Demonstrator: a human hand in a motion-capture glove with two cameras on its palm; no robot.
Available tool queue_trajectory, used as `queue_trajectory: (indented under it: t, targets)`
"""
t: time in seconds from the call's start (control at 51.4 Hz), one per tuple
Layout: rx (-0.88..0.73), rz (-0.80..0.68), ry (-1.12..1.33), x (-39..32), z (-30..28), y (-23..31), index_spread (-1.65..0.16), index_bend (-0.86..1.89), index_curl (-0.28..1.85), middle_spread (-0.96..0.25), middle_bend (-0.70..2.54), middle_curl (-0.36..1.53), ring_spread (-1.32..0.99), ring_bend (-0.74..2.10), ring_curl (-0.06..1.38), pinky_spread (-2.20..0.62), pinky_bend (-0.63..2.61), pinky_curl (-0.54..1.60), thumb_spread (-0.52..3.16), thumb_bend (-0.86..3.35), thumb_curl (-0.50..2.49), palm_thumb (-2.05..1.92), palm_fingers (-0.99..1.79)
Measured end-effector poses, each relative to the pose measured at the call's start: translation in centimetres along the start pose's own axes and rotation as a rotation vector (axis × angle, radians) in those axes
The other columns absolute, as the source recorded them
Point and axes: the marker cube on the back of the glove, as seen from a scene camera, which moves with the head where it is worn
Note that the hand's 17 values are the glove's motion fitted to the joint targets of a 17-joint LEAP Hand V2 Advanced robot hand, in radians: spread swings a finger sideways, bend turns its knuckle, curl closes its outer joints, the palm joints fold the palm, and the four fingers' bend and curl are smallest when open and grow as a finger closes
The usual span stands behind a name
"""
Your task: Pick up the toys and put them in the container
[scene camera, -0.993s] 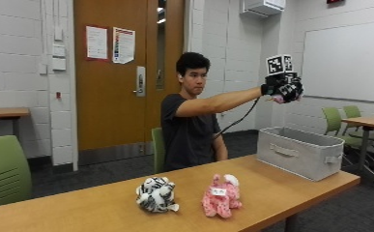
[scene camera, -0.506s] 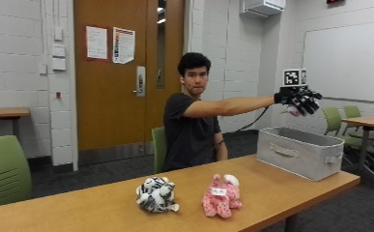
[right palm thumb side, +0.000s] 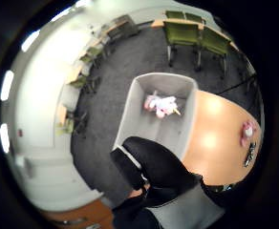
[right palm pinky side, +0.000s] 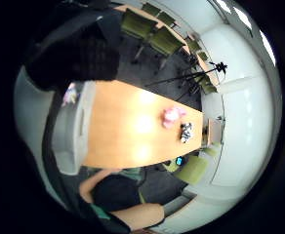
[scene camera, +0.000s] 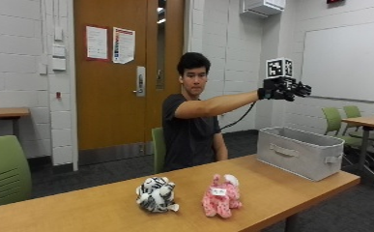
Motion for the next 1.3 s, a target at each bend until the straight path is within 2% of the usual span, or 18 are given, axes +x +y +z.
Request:
queue_trajectory:
  t: [0.078,0.117,0.389,0.603,0.779,0.915,1.129,1.304]
  targets:
    - [0.001,0.191,0.073,5.2,-0.6,0.2,-0.25,0.15,0.13,0.00,0.29,0.51,-0.07,0.69,0.25,-0.02,1.19,0.41,1.04,-0.09,0.39,-0.11,-0.16]
    - [0.007,0.229,0.084,7.4,-0.9,0.7,-0.26,0.15,0.14,-0.01,0.28,0.50,-0.08,0.66,0.24,-0.02,1.15,0.39,1.03,-0.10,0.37,-0.12,-0.17]
    - [0.015,0.358,0.092,21.4,-1.7,5.8,-0.29,0.11,0.17,-0.04,0.20,0.46,-0.09,0.51,0.21,0.02,1.03,0.34,0.99,-0.09,0.28,-0.11,-0.13]
    - [0.008,0.416,0.098,30.7,0.8,9.0,-0.30,0.10,0.17,-0.06,0.19,0.44,-0.08,0.45,0.21,0.04,1.00,0.33,0.95,-0.09,0.24,-0.12,-0.13]
    - [0.021,0.473,0.069,37.6,6.1,10.8,-0.31,0.10,0.17,-0.07,0.18,0.43,-0.07,0.43,0.22,0.05,0.99,0.33,0.92,-0.10,0.22,-0.12,-0.13]
    - [-0.078,0.520,0.037,41.1,12.2,12.1,-0.31,0.10,0.17,-0.08,0.17,0.41,-0.06,0.42,0.22,0.05,1.00,0.33,0.89,-0.10,0.21,-0.12,-0.14]
    - [-0.200,0.544,-0.020,43.5,21.2,13.8,-0.31,0.07,0.16,-0.08,0.14,0.36,-0.04,0.37,0.23,0.06,1.07,0.35,0.83,-0.10,0.21,-0.12,-0.20]
    - [-0.263,0.563,-0.003,43.8,26.1,14.4,-0.31,0.07,0.14,-0.09,0.13,0.33,-0.02,0.34,0.24,0.06,1.12,0.36,0.81,-0.10,0.21,-0.12,-0.22]
